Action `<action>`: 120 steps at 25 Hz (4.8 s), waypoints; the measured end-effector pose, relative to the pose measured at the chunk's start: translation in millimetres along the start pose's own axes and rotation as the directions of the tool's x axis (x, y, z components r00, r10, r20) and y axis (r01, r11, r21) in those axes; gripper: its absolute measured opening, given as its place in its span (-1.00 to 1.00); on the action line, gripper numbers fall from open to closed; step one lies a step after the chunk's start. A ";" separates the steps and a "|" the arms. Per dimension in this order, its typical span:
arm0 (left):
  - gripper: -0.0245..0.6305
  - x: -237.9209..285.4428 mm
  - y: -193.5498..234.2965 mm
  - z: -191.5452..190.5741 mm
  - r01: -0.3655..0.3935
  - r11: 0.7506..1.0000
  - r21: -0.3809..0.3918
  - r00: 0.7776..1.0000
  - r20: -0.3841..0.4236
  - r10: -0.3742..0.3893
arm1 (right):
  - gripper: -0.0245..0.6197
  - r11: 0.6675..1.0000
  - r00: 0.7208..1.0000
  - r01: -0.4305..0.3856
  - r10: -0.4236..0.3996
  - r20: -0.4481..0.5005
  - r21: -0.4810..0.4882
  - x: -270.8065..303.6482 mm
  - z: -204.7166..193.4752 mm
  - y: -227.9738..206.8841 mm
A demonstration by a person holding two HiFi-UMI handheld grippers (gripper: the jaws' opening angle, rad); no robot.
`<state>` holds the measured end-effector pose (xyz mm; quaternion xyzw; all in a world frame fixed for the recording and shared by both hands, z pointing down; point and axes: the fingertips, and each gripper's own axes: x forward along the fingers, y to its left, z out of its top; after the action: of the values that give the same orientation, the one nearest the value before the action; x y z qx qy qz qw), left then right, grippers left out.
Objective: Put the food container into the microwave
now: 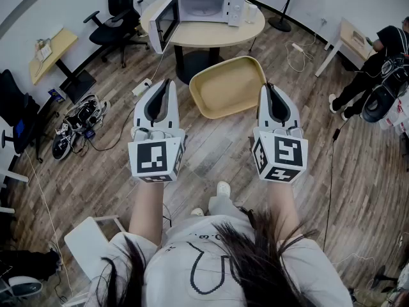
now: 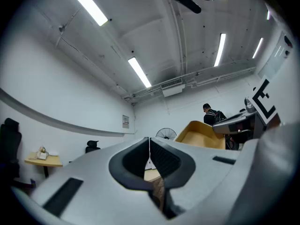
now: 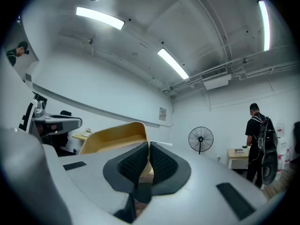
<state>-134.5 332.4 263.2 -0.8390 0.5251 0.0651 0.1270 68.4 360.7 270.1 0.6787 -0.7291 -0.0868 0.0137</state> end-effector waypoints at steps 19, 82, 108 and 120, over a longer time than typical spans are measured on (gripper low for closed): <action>-0.89 124.3 -22.7 -13.4 -0.059 0.998 0.021 0.998 0.010 0.059 | -0.80 0.996 0.997 -0.077 0.076 0.022 0.034 110.0 -15.9 -79.3; -0.89 583.0 225.5 -226.9 0.012 0.999 -0.053 0.992 -0.128 -0.019 | -0.80 0.965 0.956 0.043 0.035 -0.291 0.257 660.4 -185.0 -90.6; -0.89 717.5 256.9 -271.3 -0.027 0.999 -0.017 0.985 -0.173 0.024 | -0.80 0.794 0.880 0.224 0.084 -0.467 0.565 815.3 -328.5 -115.0; -0.89 751.1 269.4 -285.5 -0.047 0.999 0.014 0.979 -0.196 0.049 | -0.80 0.698 0.853 0.332 0.065 -0.518 0.634 863.2 -373.6 -111.8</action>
<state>-52.7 -509.5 315.8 -0.8278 0.5555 -0.0171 0.0769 162.7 -543.1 537.1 0.6828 -0.6226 0.3770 -0.0630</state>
